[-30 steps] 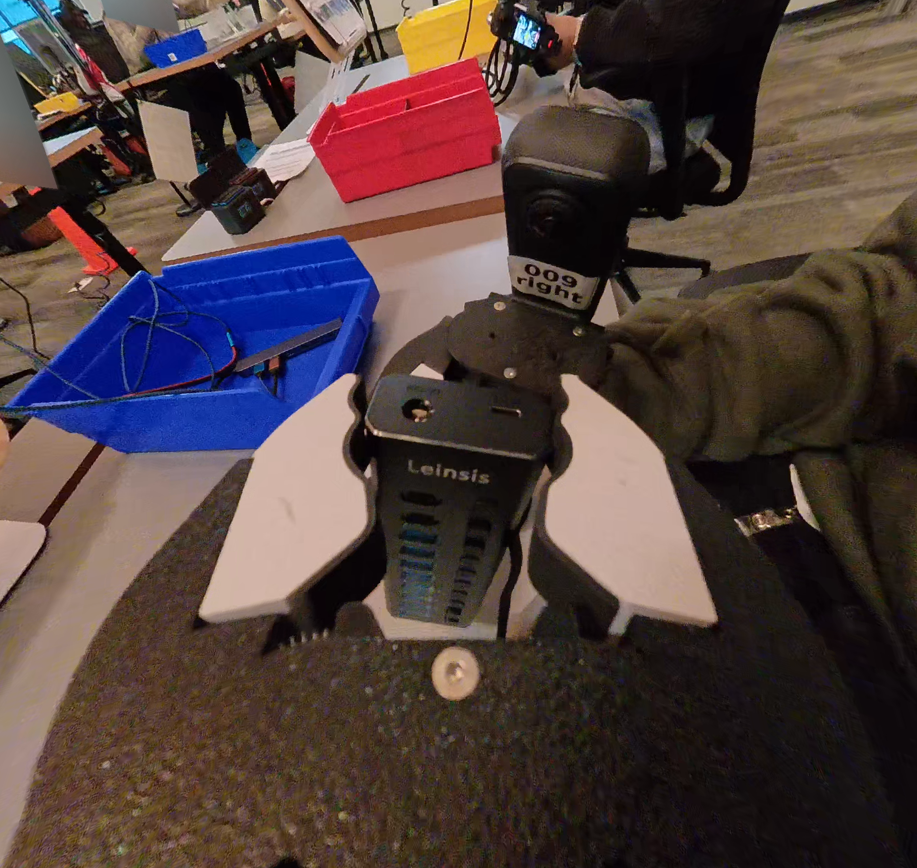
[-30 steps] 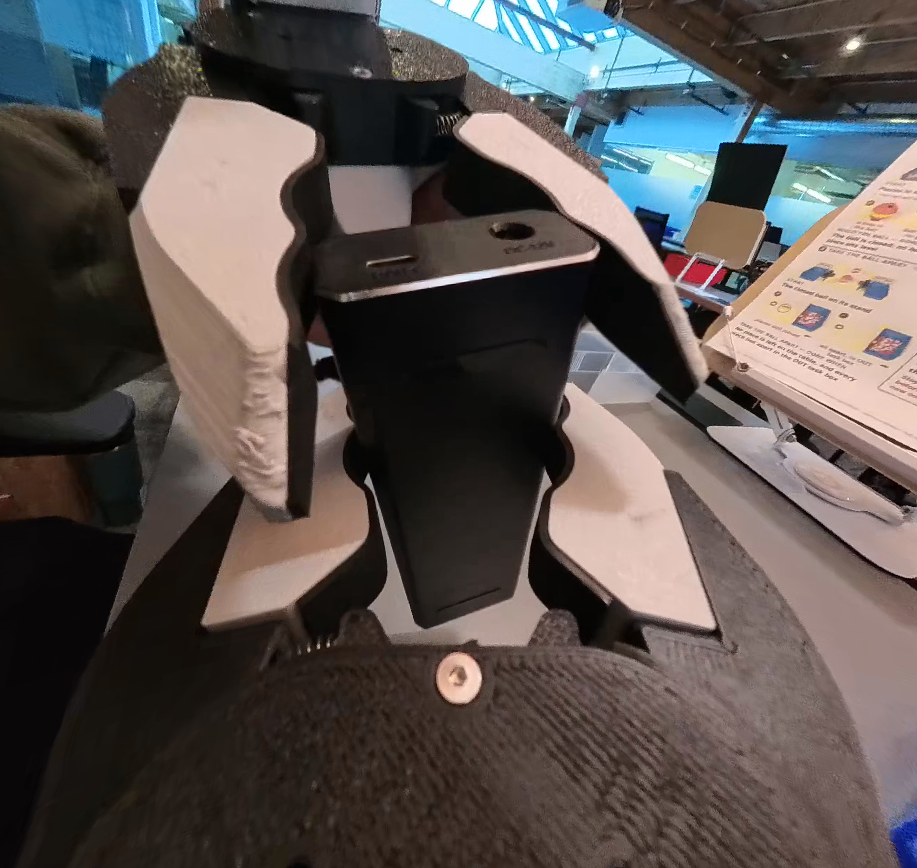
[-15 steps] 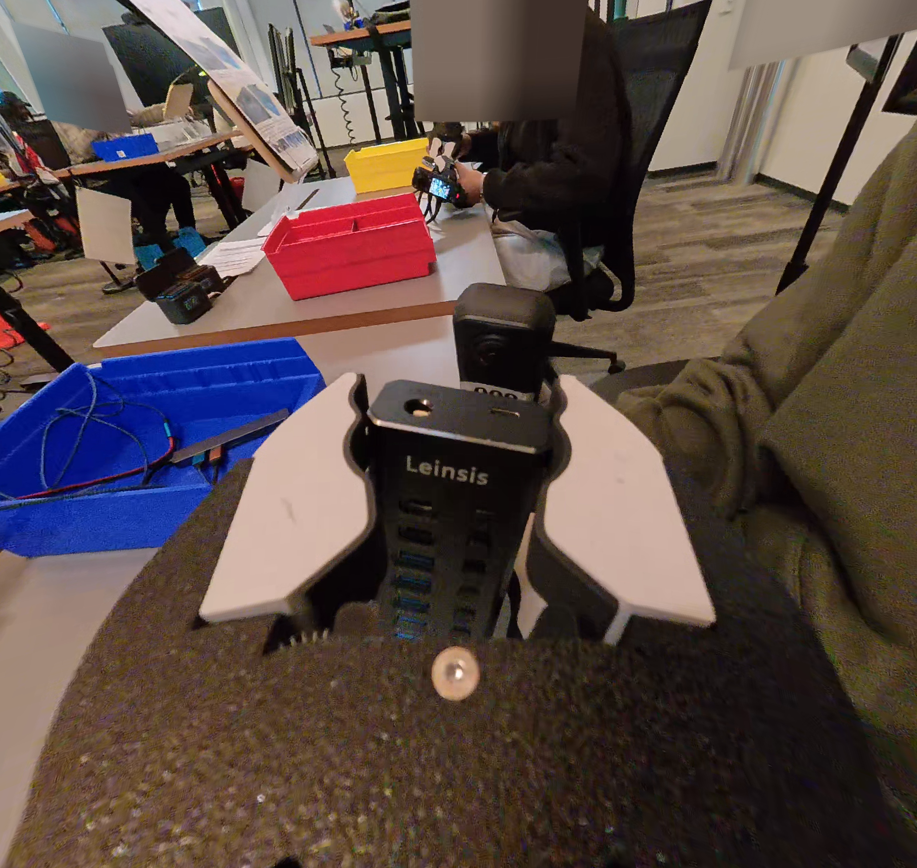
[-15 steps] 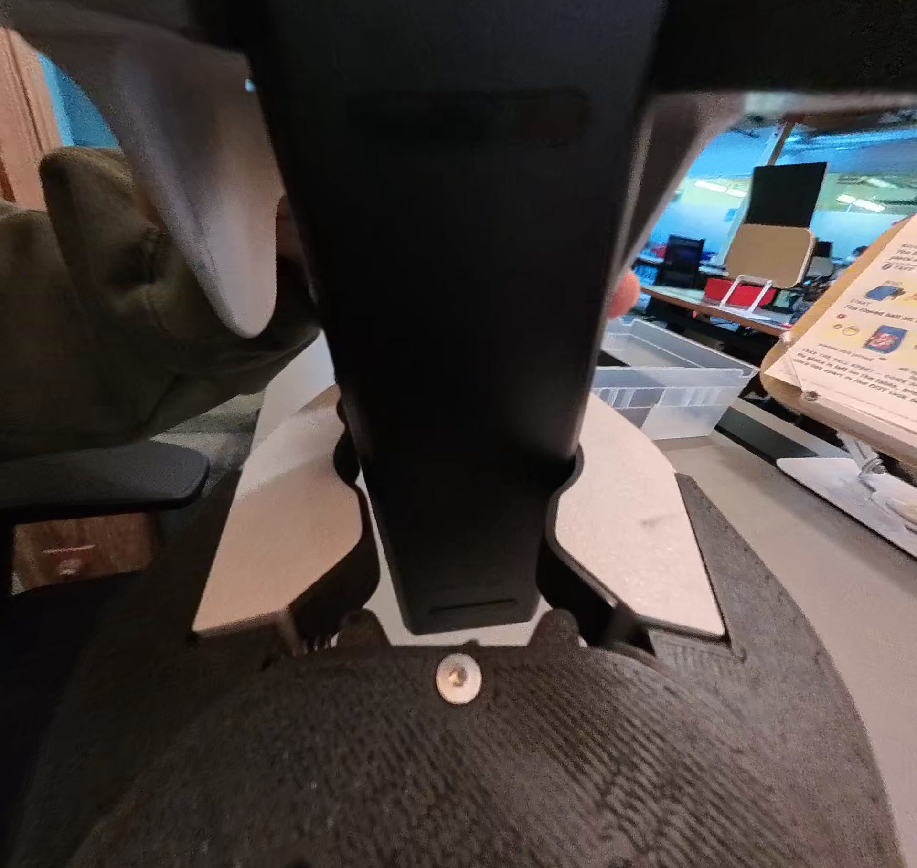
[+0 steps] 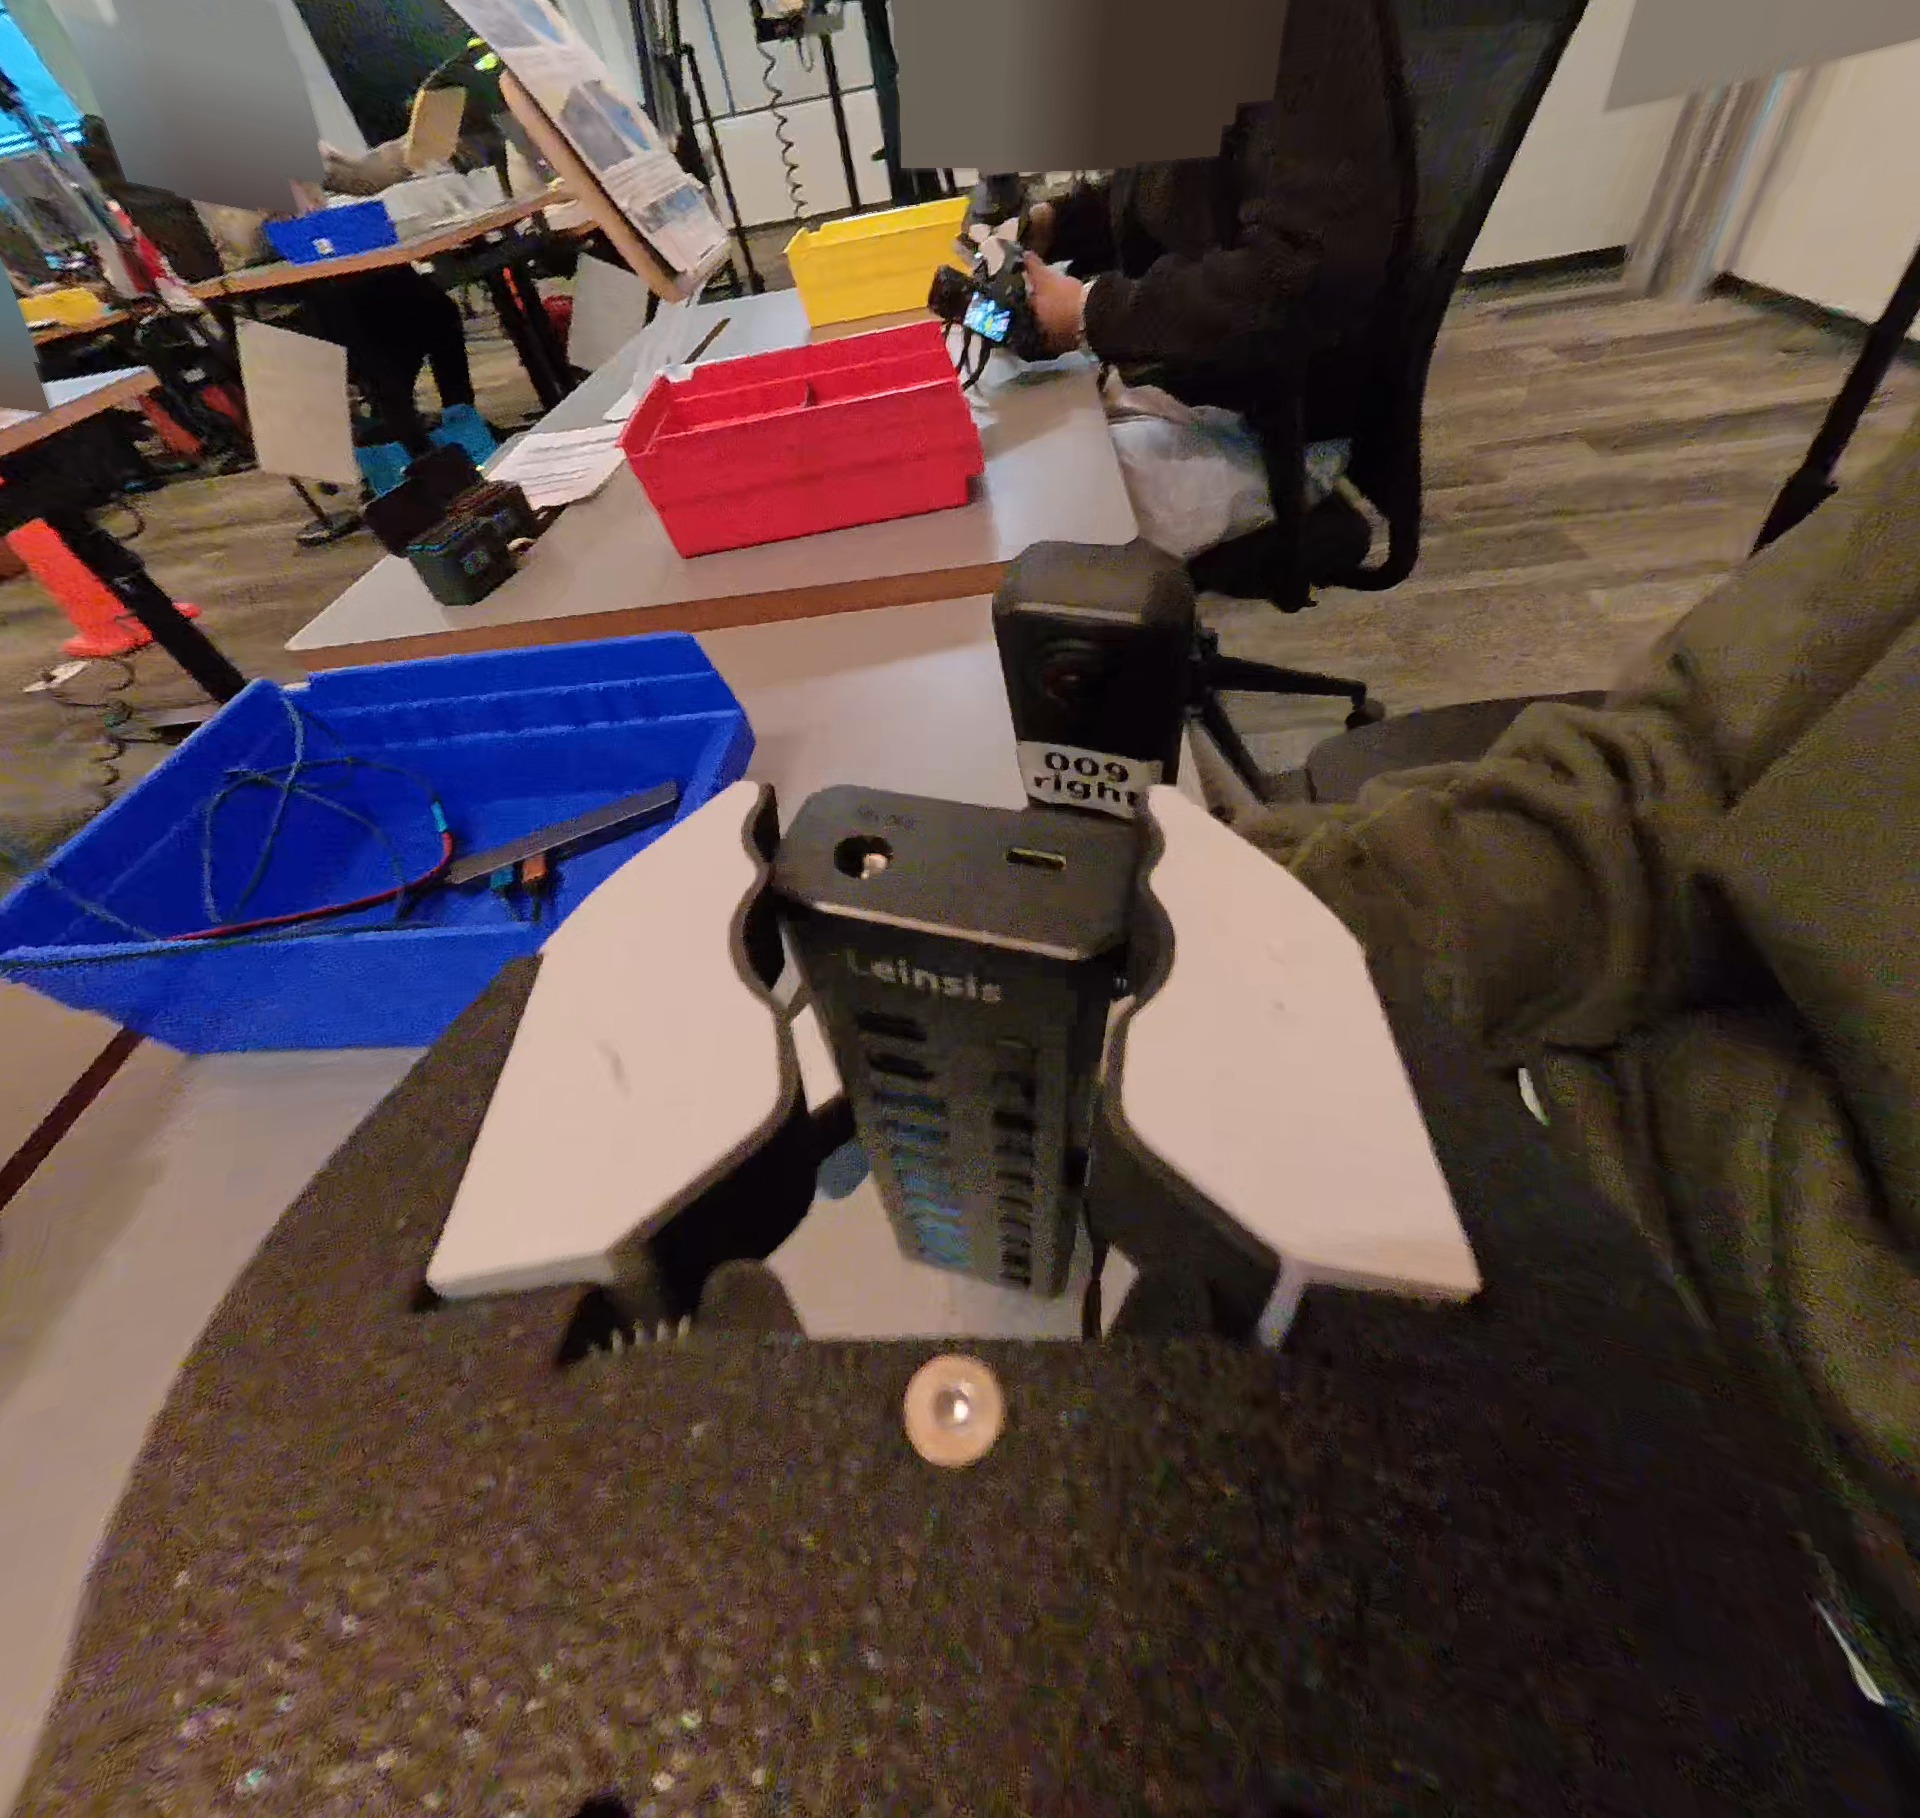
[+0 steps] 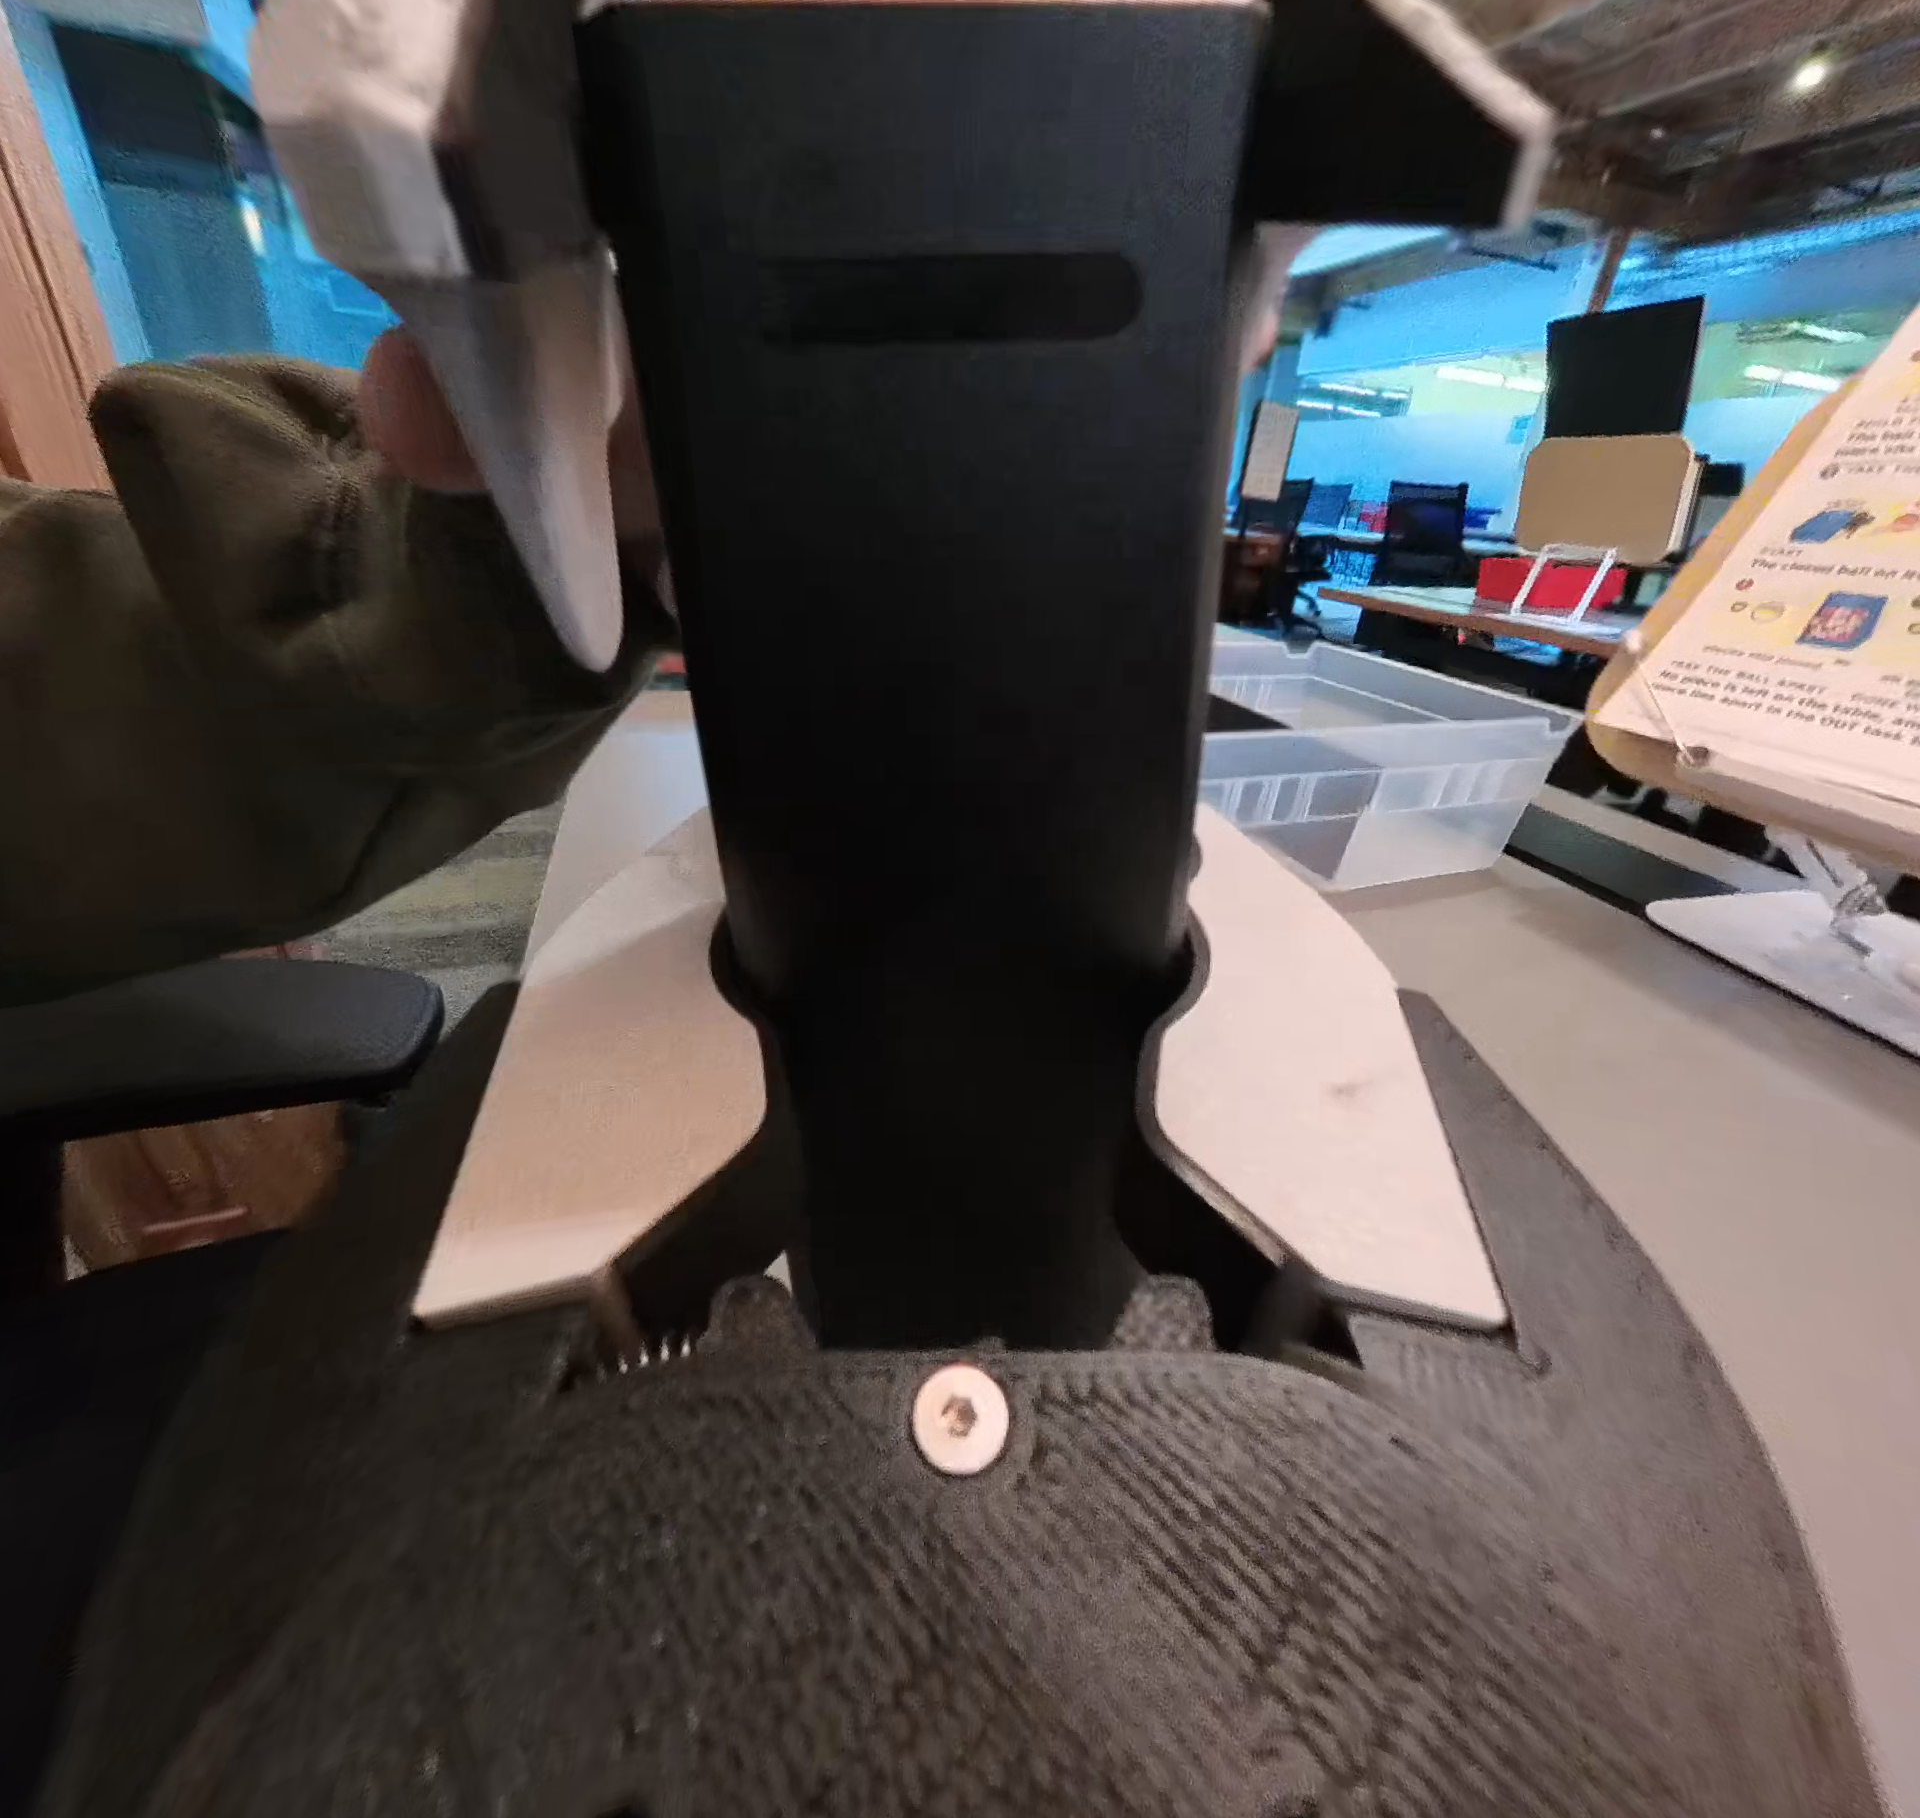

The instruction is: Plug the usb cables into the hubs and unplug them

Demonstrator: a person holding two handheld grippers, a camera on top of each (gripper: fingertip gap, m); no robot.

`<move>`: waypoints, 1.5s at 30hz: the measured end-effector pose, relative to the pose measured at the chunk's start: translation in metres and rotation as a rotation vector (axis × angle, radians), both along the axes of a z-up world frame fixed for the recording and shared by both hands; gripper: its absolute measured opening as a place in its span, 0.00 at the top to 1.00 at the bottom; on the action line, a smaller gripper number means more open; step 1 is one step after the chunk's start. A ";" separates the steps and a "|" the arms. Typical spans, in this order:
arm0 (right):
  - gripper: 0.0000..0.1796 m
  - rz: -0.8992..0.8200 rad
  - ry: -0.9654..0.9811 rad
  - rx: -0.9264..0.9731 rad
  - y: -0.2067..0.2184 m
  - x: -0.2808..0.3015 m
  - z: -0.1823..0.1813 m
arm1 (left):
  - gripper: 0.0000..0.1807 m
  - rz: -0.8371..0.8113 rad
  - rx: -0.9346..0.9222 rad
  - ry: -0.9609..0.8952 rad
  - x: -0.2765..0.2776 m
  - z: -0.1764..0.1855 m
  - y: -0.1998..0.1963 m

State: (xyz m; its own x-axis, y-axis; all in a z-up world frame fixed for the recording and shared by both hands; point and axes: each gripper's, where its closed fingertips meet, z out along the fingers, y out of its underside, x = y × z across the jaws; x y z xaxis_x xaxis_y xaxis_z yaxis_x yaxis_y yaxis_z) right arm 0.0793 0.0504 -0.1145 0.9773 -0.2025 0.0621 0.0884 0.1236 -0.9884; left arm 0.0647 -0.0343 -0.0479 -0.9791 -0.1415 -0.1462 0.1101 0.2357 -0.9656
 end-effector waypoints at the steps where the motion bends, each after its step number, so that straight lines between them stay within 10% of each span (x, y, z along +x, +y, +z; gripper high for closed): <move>1: 0.57 -0.012 0.012 0.003 -0.003 0.004 -0.002 | 0.62 0.027 0.004 -0.006 0.003 0.000 0.004; 22: 0.58 0.109 0.167 0.163 -0.031 0.040 -0.009 | 0.68 0.236 -0.227 0.234 0.027 -0.033 0.067; 37: 0.59 0.127 0.166 0.163 -0.026 0.033 -0.013 | 0.58 0.166 -0.141 0.123 0.031 -0.037 0.024; 45: 0.58 0.025 0.204 0.219 -0.045 0.054 -0.010 | 0.69 0.804 0.111 0.174 0.109 -0.074 0.212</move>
